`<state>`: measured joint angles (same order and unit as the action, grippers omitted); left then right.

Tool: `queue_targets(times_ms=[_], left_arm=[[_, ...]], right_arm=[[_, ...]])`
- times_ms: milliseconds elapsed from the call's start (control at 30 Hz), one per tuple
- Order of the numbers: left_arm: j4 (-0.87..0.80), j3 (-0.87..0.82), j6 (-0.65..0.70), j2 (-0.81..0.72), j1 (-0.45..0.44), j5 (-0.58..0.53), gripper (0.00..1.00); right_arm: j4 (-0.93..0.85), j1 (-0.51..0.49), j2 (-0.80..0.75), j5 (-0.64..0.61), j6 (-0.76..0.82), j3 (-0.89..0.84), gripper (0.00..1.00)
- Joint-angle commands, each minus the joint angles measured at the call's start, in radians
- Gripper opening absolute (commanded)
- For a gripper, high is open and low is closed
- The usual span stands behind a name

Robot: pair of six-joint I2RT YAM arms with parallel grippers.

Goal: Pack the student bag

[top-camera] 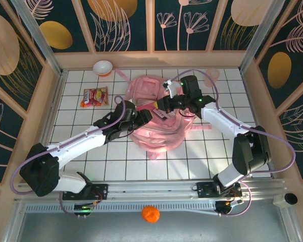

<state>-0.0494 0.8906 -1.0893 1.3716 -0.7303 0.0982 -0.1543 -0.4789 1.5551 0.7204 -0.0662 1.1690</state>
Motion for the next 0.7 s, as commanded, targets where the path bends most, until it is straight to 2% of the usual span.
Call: queue_targets(times_ms=[0,133,200,300,433,500,600,667], left_arm=[[-0.028,0.019,0.058,-0.024,0.002,-0.002,0.51],[-0.064,0.07,0.128,-0.037,0.032,-0.048,0.58],[-0.062,0.062,0.159,-0.053,0.083,-0.015,0.58],[0.025,-0.014,0.208,-0.121,0.17,0.032,0.59],[0.083,-0.058,0.476,-0.204,0.213,0.008,0.65],[0.083,-0.061,0.647,-0.22,0.212,0.006,0.67],[0.033,-0.051,0.912,-0.219,0.212,0.075,0.73],[-0.074,-0.007,1.086,-0.194,0.212,0.205,0.75]], right_arm=[[0.063,-0.004,-0.055,0.037,-0.011,0.021,0.0],[0.018,-0.005,-0.062,0.024,0.038,0.018,0.0],[-0.051,-0.003,-0.065,0.018,0.112,0.027,0.0],[-0.163,-0.001,-0.083,0.0,0.255,0.036,0.0],[-0.324,0.001,-0.095,0.003,0.472,0.048,0.0],[-0.366,0.006,-0.094,-0.004,0.499,0.046,0.0],[-0.399,0.016,-0.097,0.012,0.438,0.052,0.3],[-0.386,0.018,-0.121,0.013,0.354,0.033,0.38]])
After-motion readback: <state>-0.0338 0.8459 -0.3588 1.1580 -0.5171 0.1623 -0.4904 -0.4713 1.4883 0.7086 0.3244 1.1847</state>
